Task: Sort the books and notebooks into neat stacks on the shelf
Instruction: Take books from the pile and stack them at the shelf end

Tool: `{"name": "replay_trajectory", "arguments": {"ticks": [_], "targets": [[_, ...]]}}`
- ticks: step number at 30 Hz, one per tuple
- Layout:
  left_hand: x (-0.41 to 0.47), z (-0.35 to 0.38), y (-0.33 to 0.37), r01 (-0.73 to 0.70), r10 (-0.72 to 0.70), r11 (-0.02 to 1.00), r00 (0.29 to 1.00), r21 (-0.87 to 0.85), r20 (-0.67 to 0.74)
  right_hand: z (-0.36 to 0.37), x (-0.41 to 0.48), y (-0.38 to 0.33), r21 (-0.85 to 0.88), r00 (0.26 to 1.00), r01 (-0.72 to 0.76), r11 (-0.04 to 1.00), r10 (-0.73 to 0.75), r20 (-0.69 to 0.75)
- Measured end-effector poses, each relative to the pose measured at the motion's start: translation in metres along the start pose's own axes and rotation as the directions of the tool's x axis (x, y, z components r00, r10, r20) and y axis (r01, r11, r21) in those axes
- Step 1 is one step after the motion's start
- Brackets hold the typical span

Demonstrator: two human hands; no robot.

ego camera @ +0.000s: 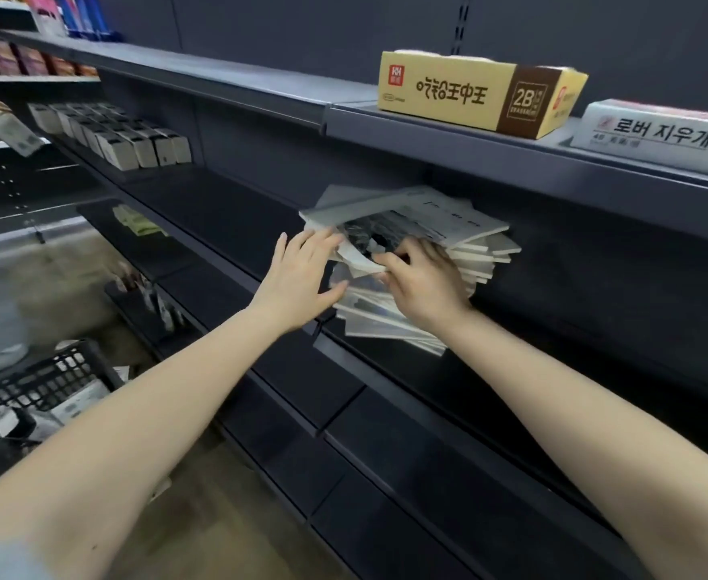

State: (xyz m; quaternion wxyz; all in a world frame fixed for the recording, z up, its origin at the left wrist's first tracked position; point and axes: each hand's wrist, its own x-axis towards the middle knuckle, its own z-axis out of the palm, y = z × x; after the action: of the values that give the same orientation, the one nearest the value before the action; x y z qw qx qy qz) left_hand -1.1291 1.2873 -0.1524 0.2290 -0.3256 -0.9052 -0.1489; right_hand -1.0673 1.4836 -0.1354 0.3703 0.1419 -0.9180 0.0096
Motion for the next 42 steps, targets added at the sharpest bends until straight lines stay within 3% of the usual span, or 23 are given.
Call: {"name": "replay_trajectory", "arguments": {"ticks": [5, 9, 13, 18, 24, 28, 32, 34, 37, 42], "targets": [[0.007, 0.003, 0.01, -0.035, 0.04, 0.996, 0.998, 0.084, -0.053, -0.018, -0.031, 0.032, 0.026, 0.999, 0.0, 1.0, -0.001, 0.044], [0.014, 0.004, 0.024, -0.13, 0.145, 0.985, 0.98, 0.118, -0.134, -0.035, -0.056, 0.05, 0.032, 0.986, -0.044, 0.999, 0.039, 0.161], [0.01, 0.003, 0.05, -0.125, 0.129, 0.99, 0.99, 0.069, -0.058, -0.058, -0.073, 0.062, 0.037, 0.948, -0.119, 0.992, 0.102, 0.302], [-0.003, 0.003, 0.073, -0.222, 0.224, 0.974, 0.971, 0.037, -0.081, -0.074, -0.092, 0.062, -0.071, 0.947, -0.039, 0.997, 0.059, 0.317], [-0.012, 0.002, 0.111, -0.363, 0.363, 0.93, 0.932, 0.055, 0.01, -0.081, -0.099, 0.048, -0.15, 0.862, -0.219, 0.964, 0.263, 0.433], [-0.016, 0.016, 0.131, -0.388, 0.373, 0.918, 0.914, 0.078, 0.157, -0.088, -0.128, 0.054, -0.206, 0.837, -0.216, 0.954, 0.29, 0.465], [-0.017, 0.037, 0.164, -0.479, 0.456, 0.866, 0.874, 0.144, 0.166, -0.101, -0.166, 0.066, -0.284, 0.872, -0.145, 0.948, 0.258, 0.415], [-0.015, 0.046, 0.186, -0.525, 0.51, 0.842, 0.85, 0.121, 0.133, -0.115, -0.185, 0.075, -0.354, 0.885, -0.141, 0.925, 0.278, 0.373], [-0.012, 0.058, 0.224, -0.566, 0.559, 0.822, 0.822, 0.052, 0.106, -0.141, -0.214, 0.086, -0.416, 0.844, -0.152, 0.897, 0.337, 0.418], [-0.016, 0.076, 0.286, -0.65, 0.668, 0.744, 0.727, -0.156, 0.157, -0.178, -0.275, 0.098, -0.456, 0.759, -0.343, 0.821, 0.528, 0.381]]}}
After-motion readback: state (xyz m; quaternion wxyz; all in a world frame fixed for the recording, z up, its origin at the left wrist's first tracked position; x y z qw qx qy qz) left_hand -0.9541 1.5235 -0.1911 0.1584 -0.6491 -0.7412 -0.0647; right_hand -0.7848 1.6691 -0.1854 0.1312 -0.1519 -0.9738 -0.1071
